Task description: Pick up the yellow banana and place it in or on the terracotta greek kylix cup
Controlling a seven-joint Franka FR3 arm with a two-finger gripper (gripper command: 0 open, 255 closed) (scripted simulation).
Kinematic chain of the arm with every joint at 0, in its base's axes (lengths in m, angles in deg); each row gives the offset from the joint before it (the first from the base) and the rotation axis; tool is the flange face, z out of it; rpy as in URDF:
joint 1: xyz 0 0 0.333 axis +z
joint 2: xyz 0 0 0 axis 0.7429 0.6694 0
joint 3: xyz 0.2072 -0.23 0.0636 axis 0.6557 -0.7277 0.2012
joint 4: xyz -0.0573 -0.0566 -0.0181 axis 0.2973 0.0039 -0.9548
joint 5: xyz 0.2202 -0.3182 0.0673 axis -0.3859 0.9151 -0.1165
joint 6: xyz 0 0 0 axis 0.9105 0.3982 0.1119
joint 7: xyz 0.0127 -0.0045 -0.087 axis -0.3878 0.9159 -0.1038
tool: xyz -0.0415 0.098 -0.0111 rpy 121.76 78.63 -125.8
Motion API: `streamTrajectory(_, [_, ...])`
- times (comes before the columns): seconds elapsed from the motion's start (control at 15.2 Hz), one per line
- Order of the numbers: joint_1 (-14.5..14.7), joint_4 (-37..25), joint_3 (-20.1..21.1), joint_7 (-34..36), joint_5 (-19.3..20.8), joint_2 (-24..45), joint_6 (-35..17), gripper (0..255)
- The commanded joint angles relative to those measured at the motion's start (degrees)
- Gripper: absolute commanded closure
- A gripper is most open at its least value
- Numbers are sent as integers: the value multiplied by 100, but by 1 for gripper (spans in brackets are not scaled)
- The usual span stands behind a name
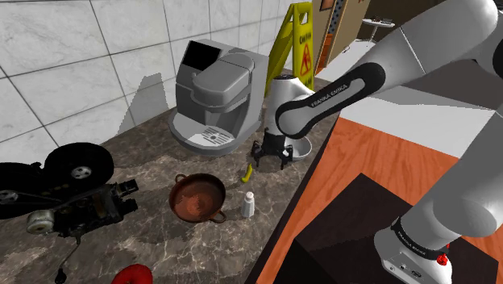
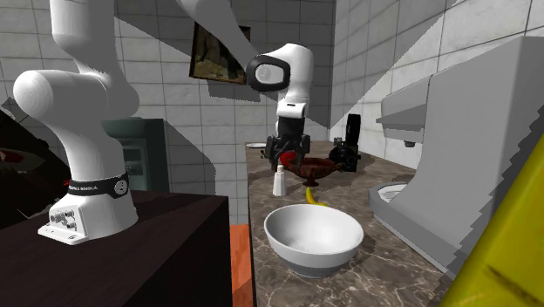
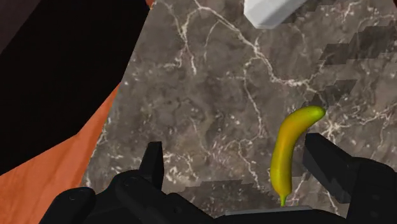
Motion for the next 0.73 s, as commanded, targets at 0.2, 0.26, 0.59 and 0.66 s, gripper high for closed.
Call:
streamTrajectory(0.2, [193, -791, -219, 1012, 404, 1108, -499, 0])
streamTrajectory(0.26, [252, -972, -287, 1191, 466, 1323, -572, 0])
streamTrajectory(0.59, [449, -1507, -509, 1664, 626, 2026, -850, 0])
streamTrajectory(0.66, [465, -1512, -520, 1674, 642, 2089, -908, 0])
